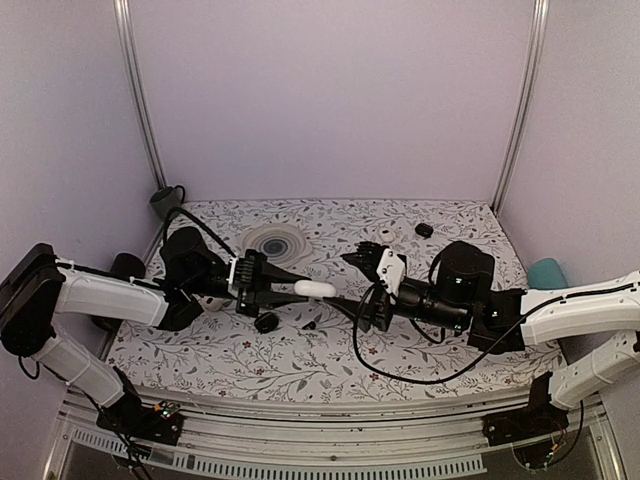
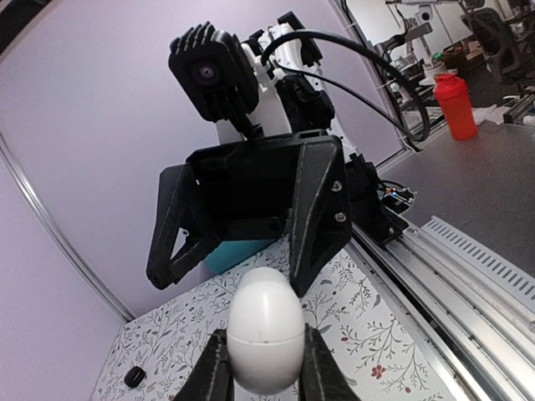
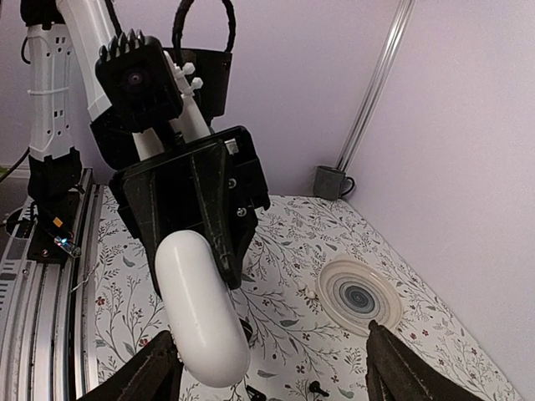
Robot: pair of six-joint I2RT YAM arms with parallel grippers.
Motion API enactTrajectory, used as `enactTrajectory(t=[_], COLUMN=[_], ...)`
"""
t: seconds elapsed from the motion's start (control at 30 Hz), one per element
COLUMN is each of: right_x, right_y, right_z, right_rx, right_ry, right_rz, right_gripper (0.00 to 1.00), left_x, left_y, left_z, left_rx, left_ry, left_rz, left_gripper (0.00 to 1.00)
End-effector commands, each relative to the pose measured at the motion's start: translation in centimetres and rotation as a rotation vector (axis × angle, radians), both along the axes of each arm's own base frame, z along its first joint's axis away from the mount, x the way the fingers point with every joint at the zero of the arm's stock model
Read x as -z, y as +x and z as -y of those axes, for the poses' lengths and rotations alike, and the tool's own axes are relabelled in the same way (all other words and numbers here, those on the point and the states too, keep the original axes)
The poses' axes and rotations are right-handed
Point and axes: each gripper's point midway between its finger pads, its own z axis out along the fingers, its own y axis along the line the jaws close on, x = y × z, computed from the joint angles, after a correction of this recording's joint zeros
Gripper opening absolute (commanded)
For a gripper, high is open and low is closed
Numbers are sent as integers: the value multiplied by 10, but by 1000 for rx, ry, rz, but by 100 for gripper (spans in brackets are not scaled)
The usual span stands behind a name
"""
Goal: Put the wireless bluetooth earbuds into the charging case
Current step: Open the charging case.
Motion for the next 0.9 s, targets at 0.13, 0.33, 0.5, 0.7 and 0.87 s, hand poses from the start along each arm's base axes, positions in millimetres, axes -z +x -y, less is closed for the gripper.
enactTrajectory(t=[0.13,0.33,0.5,0.7,0.87], right_x=[-38,-42,-48,-44,-32], right_y=[15,25,29,21,11], right_z=[11,18,21,14,5], right_rx=[111,175,178,122,46], right_ry=[88,79,88,70,28], right_rz=[21,29,16,-1,-29], right_gripper=[77,77,77,77,75], left_x=[-8,-7,-4,-4,-8], left_y=[-15,-18,-20,-21,-22], left_z=[4,3,2,2,2], left_rx=[54,66,68,72,76], left_ry=[9,19,25,27,17], left_rz=[11,2,-3,-4,1], left_gripper=[0,0,0,0,0])
